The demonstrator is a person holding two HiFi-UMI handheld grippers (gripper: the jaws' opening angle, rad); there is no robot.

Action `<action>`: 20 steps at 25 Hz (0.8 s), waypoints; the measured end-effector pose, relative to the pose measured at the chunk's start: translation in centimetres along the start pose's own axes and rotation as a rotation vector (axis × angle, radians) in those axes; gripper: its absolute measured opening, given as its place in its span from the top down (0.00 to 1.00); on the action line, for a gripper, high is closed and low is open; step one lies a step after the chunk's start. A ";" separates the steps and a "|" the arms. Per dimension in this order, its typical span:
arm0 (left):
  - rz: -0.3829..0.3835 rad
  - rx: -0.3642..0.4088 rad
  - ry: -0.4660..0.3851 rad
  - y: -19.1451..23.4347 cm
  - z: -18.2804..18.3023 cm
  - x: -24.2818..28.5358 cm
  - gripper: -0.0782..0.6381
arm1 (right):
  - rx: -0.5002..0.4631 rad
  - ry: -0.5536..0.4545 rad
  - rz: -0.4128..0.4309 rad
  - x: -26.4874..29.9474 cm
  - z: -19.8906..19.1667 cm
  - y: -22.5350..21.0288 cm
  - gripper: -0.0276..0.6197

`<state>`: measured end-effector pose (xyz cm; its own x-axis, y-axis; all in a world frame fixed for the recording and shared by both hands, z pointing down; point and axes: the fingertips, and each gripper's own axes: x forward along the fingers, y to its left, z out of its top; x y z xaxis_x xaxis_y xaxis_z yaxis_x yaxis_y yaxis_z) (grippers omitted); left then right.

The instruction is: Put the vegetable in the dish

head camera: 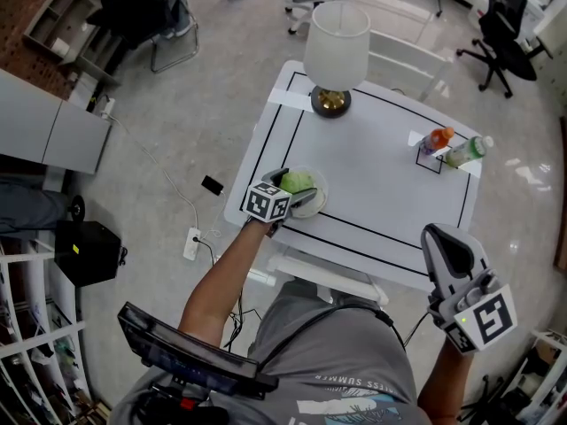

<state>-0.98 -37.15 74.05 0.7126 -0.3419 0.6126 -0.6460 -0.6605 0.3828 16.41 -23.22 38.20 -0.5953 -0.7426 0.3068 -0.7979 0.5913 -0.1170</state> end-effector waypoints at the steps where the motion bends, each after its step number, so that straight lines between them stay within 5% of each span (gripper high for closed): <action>1: 0.005 -0.001 -0.005 0.1 0.1 0.0 0.27 | -0.001 0.005 -0.002 0.0 -0.1 0.0 0.95; 20: 0.014 0.026 -0.081 -0.8 1.8 -1.2 0.26 | 0.002 -0.002 0.006 -0.7 0.0 1.7 0.95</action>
<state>-0.77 -37.44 71.74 0.7241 -0.4034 0.5594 -0.6494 -0.6720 0.3559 15.47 -21.72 37.84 -0.6002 -0.7399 0.3039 -0.7946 0.5951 -0.1205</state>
